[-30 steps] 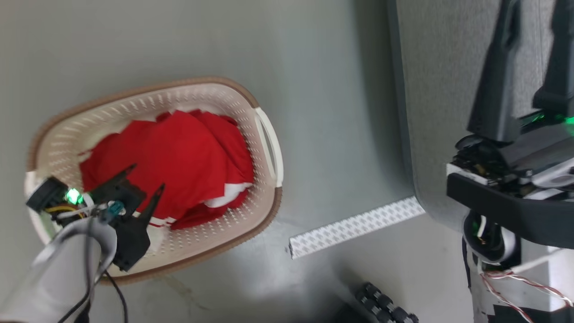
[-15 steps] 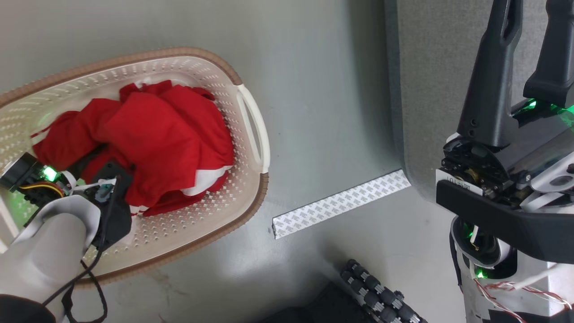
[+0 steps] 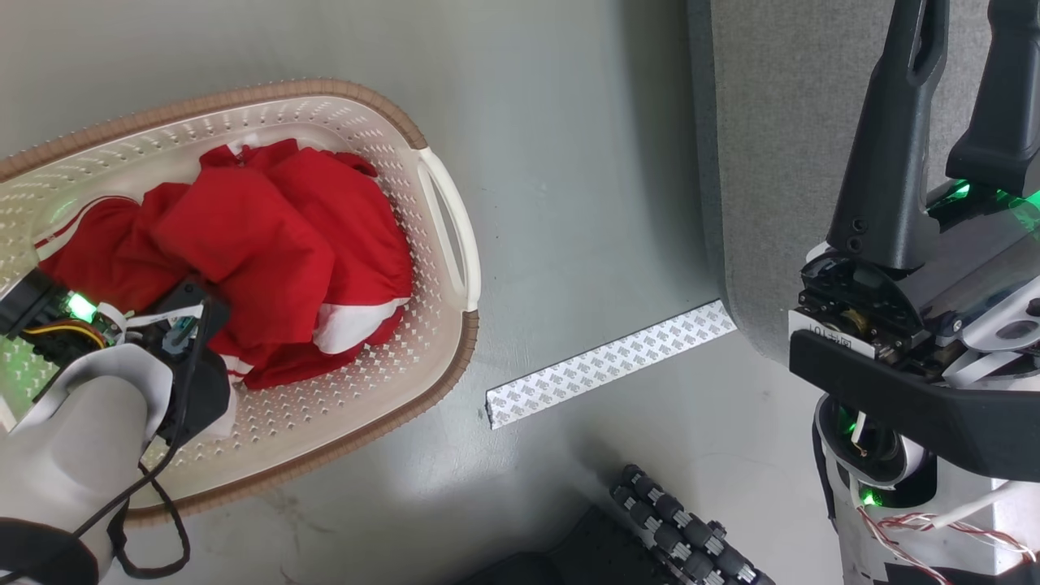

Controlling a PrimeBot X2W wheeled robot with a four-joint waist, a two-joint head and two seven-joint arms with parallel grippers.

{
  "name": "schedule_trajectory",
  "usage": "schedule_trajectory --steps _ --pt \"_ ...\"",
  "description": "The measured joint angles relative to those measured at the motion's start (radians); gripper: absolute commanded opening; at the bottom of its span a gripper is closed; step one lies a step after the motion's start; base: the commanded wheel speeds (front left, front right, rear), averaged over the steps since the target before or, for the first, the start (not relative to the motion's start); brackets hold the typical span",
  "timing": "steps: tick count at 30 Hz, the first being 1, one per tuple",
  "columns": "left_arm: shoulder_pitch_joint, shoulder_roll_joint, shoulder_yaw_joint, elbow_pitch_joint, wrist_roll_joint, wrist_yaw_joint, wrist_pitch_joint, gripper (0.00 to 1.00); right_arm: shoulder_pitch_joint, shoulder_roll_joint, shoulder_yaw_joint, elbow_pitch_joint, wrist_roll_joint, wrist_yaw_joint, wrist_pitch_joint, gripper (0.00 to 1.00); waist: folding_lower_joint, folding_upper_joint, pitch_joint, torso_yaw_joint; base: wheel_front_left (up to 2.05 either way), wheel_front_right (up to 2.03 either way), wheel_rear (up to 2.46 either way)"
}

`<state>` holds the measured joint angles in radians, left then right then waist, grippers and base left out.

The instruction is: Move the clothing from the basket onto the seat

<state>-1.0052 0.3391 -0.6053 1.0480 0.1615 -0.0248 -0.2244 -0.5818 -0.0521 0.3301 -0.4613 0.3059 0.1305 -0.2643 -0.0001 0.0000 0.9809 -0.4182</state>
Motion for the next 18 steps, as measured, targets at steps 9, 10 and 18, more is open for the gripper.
schedule_trajectory --steps 9,10,18 --pt "0.002 -0.018 0.007 -0.021 -0.043 0.018 -0.027 0.00 0.002 0.000 -0.006 0.018 -0.015 0.000 0.000 1.00 0.0000 0.0000 -0.021 0.024 0.00 0.00 0.00" --pt "0.008 -0.017 0.011 -0.031 -0.053 0.021 -0.030 0.00 0.002 0.000 -0.006 0.021 -0.017 0.000 0.000 1.00 0.0000 0.0000 -0.026 0.026 0.00 0.00 0.00" --pt "0.135 -0.013 0.040 -0.255 -0.127 0.057 -0.036 0.00 0.023 0.000 -0.021 0.058 -0.067 0.000 0.000 1.00 0.0000 0.0000 -0.089 0.062 0.00 0.00 0.00"
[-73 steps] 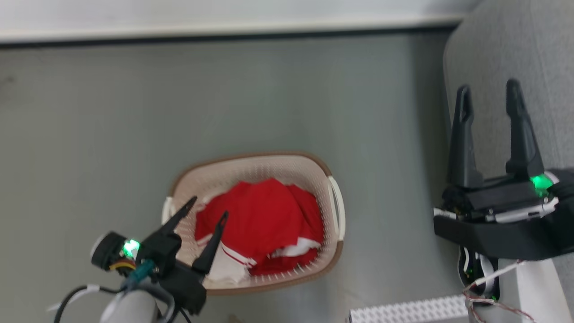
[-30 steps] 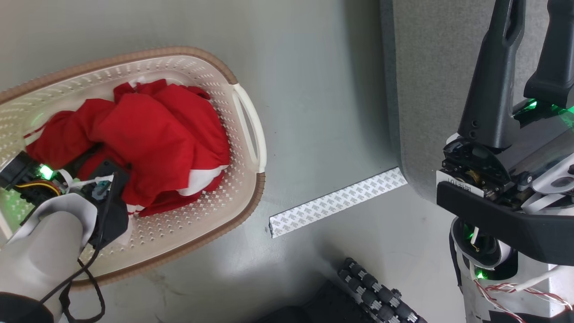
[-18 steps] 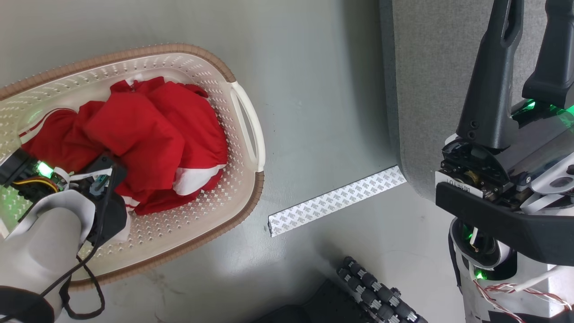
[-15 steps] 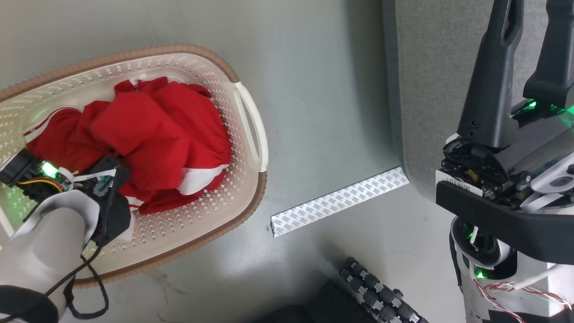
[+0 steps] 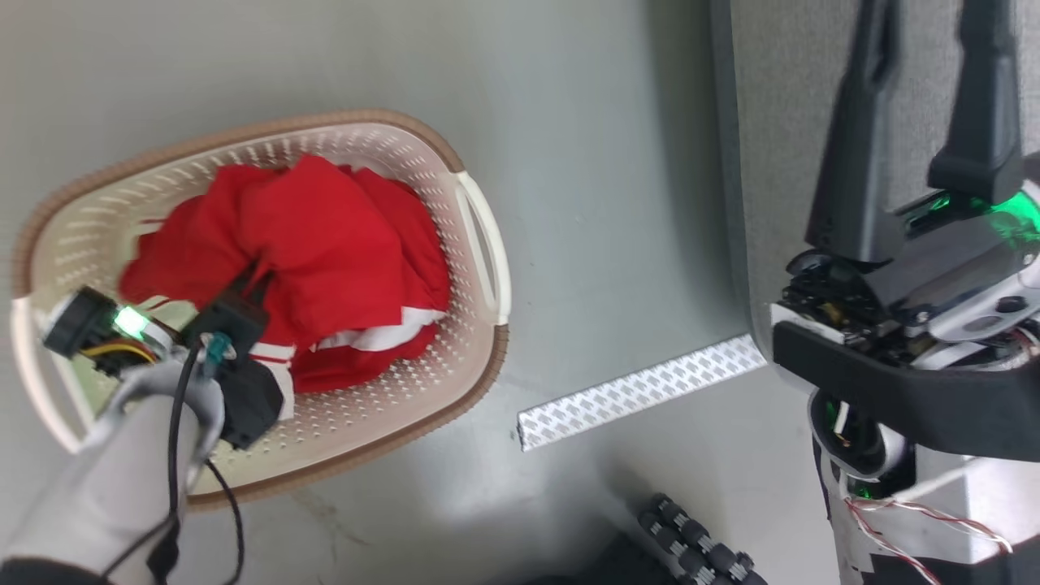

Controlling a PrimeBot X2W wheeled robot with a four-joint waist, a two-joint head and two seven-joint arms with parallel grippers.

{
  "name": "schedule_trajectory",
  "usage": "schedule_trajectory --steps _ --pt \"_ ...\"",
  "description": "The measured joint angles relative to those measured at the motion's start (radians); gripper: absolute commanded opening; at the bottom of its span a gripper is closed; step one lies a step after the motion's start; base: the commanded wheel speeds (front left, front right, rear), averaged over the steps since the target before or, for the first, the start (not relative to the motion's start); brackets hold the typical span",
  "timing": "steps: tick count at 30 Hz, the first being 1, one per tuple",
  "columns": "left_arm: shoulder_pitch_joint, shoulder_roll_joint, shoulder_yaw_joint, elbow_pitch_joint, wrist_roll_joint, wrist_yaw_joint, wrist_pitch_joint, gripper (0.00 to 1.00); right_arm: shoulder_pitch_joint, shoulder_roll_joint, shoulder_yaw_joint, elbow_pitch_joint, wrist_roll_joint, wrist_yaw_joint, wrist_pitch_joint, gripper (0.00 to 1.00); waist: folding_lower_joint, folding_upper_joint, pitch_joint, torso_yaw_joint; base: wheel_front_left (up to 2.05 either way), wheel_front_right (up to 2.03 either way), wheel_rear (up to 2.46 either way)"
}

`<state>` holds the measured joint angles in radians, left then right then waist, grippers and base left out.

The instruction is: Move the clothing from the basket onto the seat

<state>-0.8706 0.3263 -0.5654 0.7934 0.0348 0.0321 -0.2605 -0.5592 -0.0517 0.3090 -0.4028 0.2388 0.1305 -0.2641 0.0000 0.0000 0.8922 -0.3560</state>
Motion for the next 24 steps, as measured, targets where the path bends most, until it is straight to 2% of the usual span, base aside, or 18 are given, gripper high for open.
schedule_trajectory --steps 8,24 --pt "0.139 0.000 0.017 -0.179 -0.061 0.026 0.000 0.00 0.039 0.001 0.004 0.045 -0.058 0.000 0.000 1.00 -0.0001 -0.0001 -0.078 0.036 0.00 0.00 0.00" --pt "0.366 -0.066 0.044 -0.479 -0.134 0.054 0.000 0.00 0.182 0.001 0.019 0.158 -0.160 0.000 0.000 1.00 -0.0002 -0.0001 -0.330 0.146 0.00 0.00 0.00"
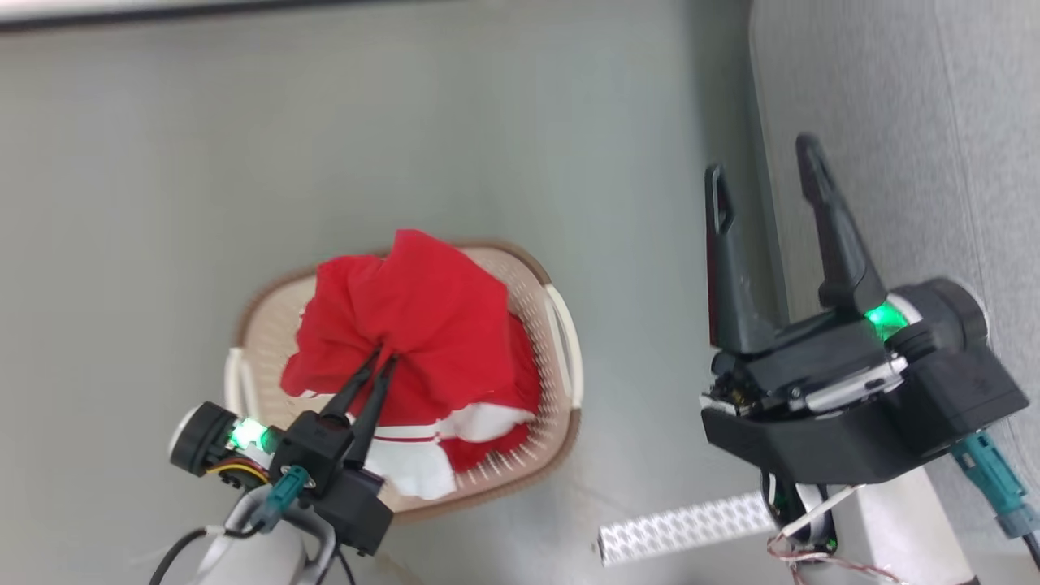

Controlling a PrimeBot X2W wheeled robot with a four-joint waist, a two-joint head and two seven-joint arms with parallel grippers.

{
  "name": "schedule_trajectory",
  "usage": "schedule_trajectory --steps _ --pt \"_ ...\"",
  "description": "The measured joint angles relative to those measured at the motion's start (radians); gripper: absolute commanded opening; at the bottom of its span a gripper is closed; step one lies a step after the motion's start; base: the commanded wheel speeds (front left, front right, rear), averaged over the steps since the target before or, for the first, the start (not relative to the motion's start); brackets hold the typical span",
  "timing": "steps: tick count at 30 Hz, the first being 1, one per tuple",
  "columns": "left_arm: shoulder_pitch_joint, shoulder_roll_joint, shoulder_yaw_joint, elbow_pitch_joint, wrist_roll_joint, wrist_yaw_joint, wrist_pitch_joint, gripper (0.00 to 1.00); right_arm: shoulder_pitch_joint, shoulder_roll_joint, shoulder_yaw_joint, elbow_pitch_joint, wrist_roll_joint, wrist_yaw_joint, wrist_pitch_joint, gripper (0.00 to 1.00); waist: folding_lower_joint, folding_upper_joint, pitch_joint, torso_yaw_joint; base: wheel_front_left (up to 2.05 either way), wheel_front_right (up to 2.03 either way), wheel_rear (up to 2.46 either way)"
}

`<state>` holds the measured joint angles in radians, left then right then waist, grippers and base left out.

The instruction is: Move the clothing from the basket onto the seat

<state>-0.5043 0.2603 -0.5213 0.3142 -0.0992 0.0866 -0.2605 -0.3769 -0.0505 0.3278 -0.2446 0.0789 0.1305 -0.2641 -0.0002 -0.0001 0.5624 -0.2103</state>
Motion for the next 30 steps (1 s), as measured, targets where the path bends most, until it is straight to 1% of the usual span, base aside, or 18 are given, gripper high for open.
schedule_trajectory --steps 5,9,12,19,25,30 --pt "0.033 -0.021 0.019 -0.086 -0.015 0.003 0.000 0.00 0.051 0.000 0.007 0.031 0.001 0.000 0.000 1.00 0.0001 0.0000 -0.082 0.034 0.00 0.00 0.00" --pt "0.062 -0.040 0.036 -0.134 -0.020 0.004 0.000 0.00 0.101 -0.007 0.045 0.064 0.029 0.000 0.000 1.00 0.0000 0.0000 -0.152 0.060 0.00 0.00 0.00" --pt "0.094 -0.053 0.058 -0.170 -0.025 0.013 0.000 0.00 0.138 -0.032 0.080 0.085 0.075 0.000 0.000 1.00 0.0001 -0.0001 -0.207 0.076 0.00 0.00 0.00" --pt "0.163 -0.091 0.109 -0.245 -0.041 0.009 0.000 0.00 0.211 -0.109 0.206 0.187 0.210 0.000 0.000 1.00 0.0000 -0.0001 -0.338 0.103 0.00 0.00 0.00" --pt "0.219 -0.118 0.141 -0.297 -0.041 -0.018 0.000 0.00 0.268 -0.132 0.253 0.220 0.249 0.000 0.000 1.00 0.0000 -0.0001 -0.448 0.117 0.00 0.00 0.00" --pt "0.223 -0.134 0.153 -0.331 -0.040 -0.060 0.000 0.00 0.286 -0.143 0.277 0.232 0.255 0.000 0.000 1.00 0.0000 0.0000 -0.526 0.125 0.00 0.00 0.00"
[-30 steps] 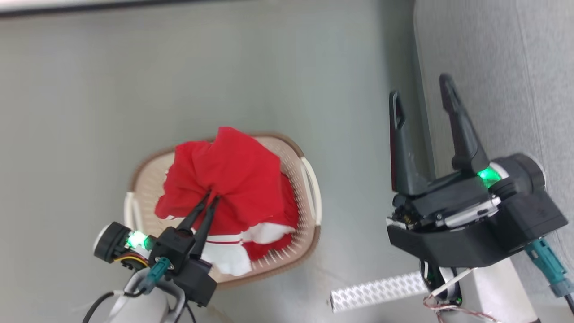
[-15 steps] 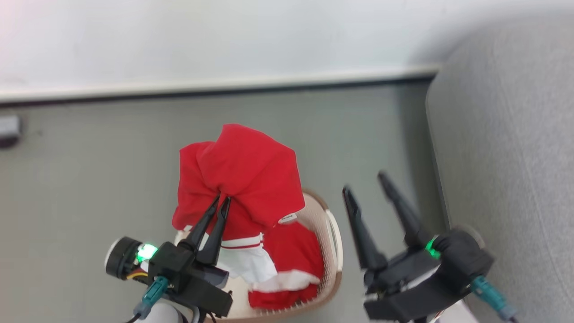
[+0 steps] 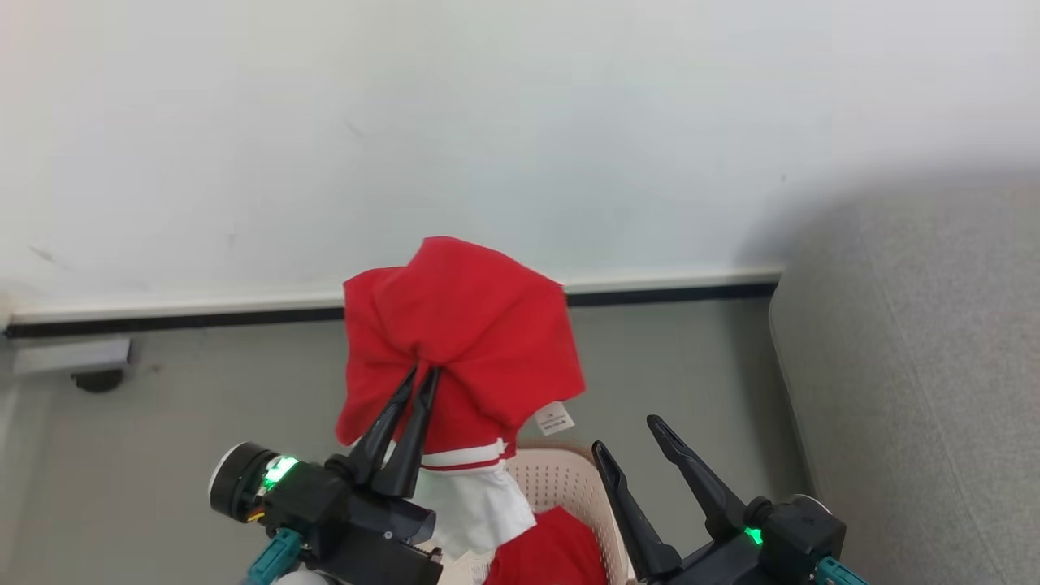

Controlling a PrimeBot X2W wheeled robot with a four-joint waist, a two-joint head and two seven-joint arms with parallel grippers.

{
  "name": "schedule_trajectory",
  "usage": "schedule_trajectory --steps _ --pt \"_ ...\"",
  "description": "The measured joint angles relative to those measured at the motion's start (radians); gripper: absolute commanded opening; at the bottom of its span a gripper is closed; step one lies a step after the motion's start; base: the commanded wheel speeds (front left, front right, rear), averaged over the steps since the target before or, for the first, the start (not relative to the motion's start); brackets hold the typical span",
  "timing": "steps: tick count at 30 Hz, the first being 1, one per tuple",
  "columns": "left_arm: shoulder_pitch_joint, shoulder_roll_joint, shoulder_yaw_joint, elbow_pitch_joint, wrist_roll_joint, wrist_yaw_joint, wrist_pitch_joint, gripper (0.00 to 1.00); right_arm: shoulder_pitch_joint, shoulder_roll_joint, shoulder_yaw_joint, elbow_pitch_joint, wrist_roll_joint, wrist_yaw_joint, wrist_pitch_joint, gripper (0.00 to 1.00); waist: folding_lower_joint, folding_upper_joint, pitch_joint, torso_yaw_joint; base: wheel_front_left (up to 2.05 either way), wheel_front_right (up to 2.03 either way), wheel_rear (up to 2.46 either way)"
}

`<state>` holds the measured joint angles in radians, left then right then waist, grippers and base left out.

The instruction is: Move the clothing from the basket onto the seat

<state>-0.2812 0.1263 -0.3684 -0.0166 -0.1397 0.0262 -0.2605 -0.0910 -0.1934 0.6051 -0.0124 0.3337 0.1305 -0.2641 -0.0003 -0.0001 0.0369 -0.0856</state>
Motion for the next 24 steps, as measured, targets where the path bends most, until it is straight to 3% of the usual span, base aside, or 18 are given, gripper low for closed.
schedule_trajectory --steps 14,24 --pt "-0.036 -0.023 -0.089 -0.028 0.052 -0.104 0.000 0.00 -0.015 -0.028 -0.048 -0.004 -0.049 0.000 0.000 1.00 0.0004 0.0001 -0.056 -0.012 0.00 0.00 0.00" --pt "-0.053 -0.031 -0.181 -0.034 0.033 -0.140 0.000 0.00 -0.026 -0.029 -0.022 0.008 -0.066 0.000 0.000 1.00 0.0003 0.0001 -0.057 -0.014 0.00 0.00 0.00"
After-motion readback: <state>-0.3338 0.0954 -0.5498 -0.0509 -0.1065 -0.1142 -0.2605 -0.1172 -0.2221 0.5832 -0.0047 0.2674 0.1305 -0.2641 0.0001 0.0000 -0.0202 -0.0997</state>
